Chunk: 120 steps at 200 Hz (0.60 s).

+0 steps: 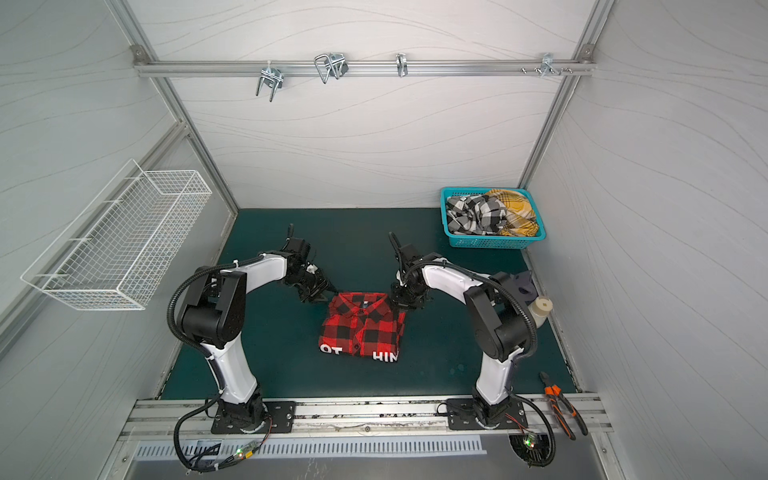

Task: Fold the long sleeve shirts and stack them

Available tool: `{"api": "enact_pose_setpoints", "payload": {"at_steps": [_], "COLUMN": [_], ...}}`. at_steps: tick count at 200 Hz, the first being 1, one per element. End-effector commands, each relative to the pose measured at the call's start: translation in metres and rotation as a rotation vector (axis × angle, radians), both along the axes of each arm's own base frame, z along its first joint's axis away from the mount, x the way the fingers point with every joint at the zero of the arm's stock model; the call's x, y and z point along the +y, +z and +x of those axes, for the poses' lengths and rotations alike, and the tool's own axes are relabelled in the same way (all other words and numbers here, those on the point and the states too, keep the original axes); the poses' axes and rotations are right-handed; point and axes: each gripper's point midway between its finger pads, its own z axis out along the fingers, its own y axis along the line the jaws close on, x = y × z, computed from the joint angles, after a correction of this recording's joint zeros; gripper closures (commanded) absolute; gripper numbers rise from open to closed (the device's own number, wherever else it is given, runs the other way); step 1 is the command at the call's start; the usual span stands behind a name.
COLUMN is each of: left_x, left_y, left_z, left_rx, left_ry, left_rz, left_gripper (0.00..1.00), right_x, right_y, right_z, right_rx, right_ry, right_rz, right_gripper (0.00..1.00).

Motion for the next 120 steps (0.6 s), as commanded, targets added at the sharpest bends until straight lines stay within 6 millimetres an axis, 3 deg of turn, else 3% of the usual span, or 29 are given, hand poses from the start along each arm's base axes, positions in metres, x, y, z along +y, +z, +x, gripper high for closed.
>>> {"api": "enact_pose_setpoints", "payload": {"at_steps": [1,20,53,92,120], "left_x": [-0.011,-0.013,-0.01,-0.007,-0.001], "left_y": [0.005,0.004,-0.013,-0.022,-0.023], "left_z": [0.014,0.016,0.01,0.007,0.005], "left_rx": [-0.035,-0.042,0.008,0.032,0.033], "left_ry": [0.0,0.004,0.008,0.017,0.014], "left_rz": [-0.043,-0.055,-0.034,-0.009,0.032], "left_gripper": [0.54,0.56,0.8,1.0,1.0], "right_x": [0.0,-0.001,-0.003,-0.005,-0.016], "right_y": [-0.005,-0.005,-0.005,0.003,0.013], "right_z": [-0.003,-0.004,-0.003,-0.003,0.001], "right_rx": [0.016,0.017,0.014,-0.004,-0.038], "right_ry": [0.0,0.0,-0.011,-0.027,-0.076], "right_rz": [-0.012,-0.014,-0.02,-0.013,-0.028], "right_gripper": [0.77,0.78,0.83,0.94,0.98]}}
